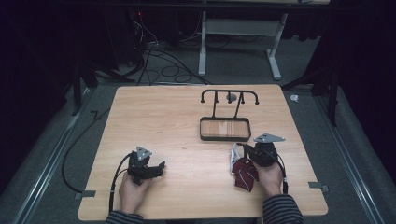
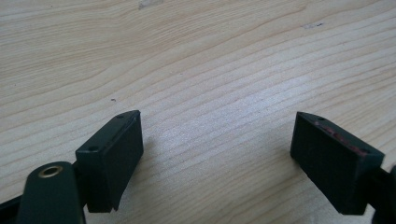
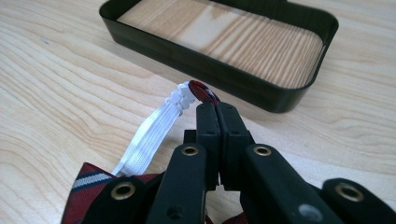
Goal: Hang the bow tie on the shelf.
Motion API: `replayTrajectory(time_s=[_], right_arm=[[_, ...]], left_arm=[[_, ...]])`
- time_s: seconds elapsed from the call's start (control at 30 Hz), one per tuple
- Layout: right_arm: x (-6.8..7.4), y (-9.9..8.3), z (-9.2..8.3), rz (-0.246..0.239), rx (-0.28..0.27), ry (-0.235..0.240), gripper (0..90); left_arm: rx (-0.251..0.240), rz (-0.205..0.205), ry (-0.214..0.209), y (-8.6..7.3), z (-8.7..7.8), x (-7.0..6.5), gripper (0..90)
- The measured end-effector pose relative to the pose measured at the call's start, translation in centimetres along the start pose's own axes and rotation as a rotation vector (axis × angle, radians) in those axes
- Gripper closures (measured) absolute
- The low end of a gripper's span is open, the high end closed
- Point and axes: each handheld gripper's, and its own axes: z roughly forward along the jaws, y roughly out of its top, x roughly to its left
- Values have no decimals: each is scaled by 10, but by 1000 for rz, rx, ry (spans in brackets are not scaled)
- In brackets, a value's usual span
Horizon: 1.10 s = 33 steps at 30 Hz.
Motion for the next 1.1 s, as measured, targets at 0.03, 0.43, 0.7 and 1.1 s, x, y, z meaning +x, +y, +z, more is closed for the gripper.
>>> replayTrajectory(time_s=[0.03,0.43,0.7,1.1], right_arm=[[1,2,-2,-2,-5,1,900],[11,19,-19,-50,-58,6,900],[18,31,-27,-84,-81,11,900],[25,43,-34,-113,-106,14,900]], left_arm=[[0,0,0,0,0,0,176],[0,0,0,0,0,0,176],[-2,-1,0,0,0,0,176],[-2,0,-2,0,0,0,176]])
